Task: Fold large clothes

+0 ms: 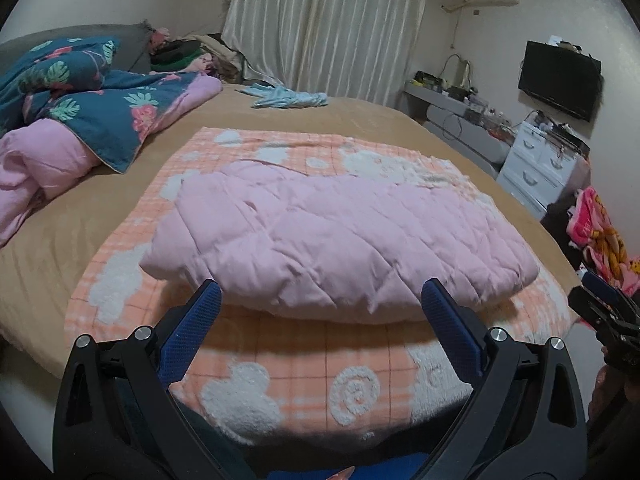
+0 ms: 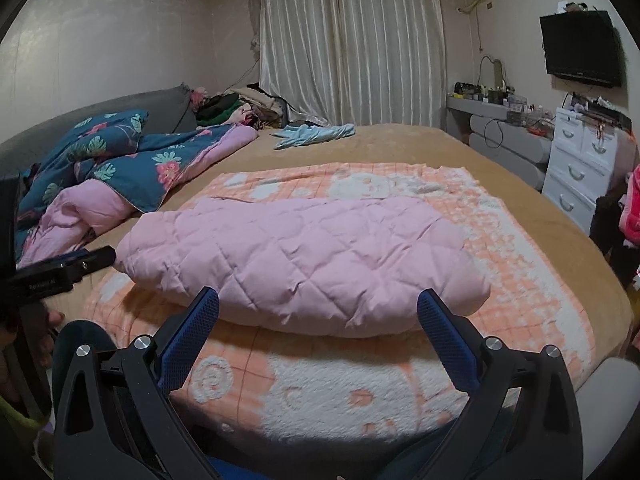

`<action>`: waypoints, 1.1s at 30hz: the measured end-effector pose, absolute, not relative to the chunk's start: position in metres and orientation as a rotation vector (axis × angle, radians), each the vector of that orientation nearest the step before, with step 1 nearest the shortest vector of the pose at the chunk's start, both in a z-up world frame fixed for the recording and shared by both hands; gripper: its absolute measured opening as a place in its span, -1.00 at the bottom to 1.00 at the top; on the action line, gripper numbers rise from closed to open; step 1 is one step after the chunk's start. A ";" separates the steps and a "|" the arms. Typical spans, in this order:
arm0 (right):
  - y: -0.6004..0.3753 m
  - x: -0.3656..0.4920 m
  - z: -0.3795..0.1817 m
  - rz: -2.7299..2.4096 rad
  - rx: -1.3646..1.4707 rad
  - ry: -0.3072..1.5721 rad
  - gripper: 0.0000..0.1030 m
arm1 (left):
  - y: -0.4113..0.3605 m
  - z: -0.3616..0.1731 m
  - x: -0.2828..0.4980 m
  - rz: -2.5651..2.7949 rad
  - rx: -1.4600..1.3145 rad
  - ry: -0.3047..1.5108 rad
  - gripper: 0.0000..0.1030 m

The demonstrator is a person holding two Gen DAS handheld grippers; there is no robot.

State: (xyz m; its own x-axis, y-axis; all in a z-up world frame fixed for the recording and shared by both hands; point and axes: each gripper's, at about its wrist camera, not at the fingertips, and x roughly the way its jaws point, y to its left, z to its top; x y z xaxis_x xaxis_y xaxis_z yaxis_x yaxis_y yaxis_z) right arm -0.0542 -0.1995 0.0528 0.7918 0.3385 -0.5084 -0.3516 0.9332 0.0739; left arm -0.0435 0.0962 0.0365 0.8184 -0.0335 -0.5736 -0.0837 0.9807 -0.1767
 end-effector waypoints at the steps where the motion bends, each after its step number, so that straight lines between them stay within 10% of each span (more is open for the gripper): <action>1: -0.198 -0.054 0.051 0.376 -0.024 0.548 0.92 | 0.095 0.034 -0.044 0.023 -0.197 0.615 0.82; 33: -0.186 -0.046 0.038 0.417 -0.021 0.605 0.92 | 0.079 0.022 -0.041 -0.012 -0.160 0.667 0.82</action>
State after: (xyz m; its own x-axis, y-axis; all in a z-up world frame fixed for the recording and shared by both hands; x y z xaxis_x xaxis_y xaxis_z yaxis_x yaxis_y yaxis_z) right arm -0.0460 -0.1863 0.0379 0.7421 0.3746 -0.5558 -0.3868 0.9166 0.1012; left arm -0.0405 0.0789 0.0215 0.7862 -0.0622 -0.6148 -0.0401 0.9877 -0.1511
